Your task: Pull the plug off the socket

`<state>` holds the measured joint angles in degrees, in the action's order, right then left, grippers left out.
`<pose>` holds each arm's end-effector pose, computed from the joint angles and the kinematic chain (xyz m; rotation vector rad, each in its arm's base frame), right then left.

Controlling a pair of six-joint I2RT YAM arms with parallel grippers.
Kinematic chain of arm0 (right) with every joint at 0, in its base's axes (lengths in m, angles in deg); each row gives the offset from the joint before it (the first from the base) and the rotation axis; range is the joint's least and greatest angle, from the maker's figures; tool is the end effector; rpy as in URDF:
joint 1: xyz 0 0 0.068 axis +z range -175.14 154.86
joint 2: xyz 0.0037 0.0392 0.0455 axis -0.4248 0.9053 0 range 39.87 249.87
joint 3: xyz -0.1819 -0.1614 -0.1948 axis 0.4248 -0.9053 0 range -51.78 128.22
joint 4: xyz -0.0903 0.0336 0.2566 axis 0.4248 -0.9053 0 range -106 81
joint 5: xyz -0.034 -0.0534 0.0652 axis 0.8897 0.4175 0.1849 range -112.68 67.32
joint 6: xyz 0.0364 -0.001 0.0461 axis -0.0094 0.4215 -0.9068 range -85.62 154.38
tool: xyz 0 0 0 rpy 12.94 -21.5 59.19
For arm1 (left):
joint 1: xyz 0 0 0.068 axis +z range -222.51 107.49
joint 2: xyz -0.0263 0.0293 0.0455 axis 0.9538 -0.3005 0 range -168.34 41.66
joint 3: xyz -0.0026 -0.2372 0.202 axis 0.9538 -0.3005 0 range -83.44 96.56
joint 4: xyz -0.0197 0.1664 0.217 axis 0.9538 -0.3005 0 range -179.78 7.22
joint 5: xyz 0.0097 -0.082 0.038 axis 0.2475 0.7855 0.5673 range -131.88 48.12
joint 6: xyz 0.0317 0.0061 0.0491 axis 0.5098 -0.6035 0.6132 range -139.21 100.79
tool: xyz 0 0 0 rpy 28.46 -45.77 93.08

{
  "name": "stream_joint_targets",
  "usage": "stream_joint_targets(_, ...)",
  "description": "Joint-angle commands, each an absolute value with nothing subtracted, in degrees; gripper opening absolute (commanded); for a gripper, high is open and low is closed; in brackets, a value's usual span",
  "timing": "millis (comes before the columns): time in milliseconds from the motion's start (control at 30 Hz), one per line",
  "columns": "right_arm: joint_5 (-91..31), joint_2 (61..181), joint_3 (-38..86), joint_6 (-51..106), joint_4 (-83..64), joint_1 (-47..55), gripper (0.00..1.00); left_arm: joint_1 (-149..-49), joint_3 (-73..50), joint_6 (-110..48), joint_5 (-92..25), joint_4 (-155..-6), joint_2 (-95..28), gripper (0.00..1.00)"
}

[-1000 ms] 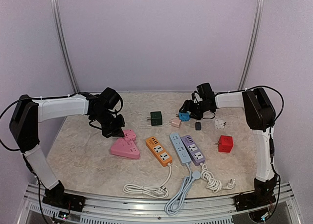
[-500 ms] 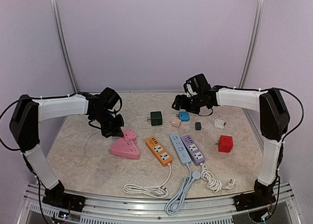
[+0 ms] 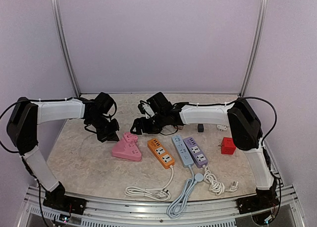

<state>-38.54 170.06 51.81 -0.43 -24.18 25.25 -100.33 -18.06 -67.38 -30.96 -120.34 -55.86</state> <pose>0.3479 0.4386 0.2071 -0.4953 2.4657 1.0178 0.3065 -0.1708 0.2194 -0.4682 2.8927 -0.5435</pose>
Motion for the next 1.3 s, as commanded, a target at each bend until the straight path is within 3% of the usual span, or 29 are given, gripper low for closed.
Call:
stream_joint_targets(0,-40.2,175.0,55.9,-2.8,-24.8,25.7,0.78,-99.3,-20.0,-65.9,-29.8,-118.7,-53.2,0.00)
stream_joint_targets(600,-48.1,180.4,57.0,-10.5,-16.5,26.5,0.77,-97.7,-20.8,-64.6,-27.5,-116.4,-54.4,0.00)
stream_joint_targets(933,-47.6,176.1,54.6,-10.8,-15.5,26.7,0.68,-97.7,-21.6,-64.2,-27.0,-115.9,-54.7,0.00)
stream_joint_targets(1133,-46.8,173.6,54.0,-10.9,-15.5,26.6,0.54,-97.8,-22.2,-64.5,-26.7,-115.1,-54.7,0.00)
stream_joint_targets(1267,-47.3,173.8,54.5,-11.1,-15.5,26.9,0.52,-97.9,-22.3,-64.5,-26.5,-115.1,-54.9,0.00)
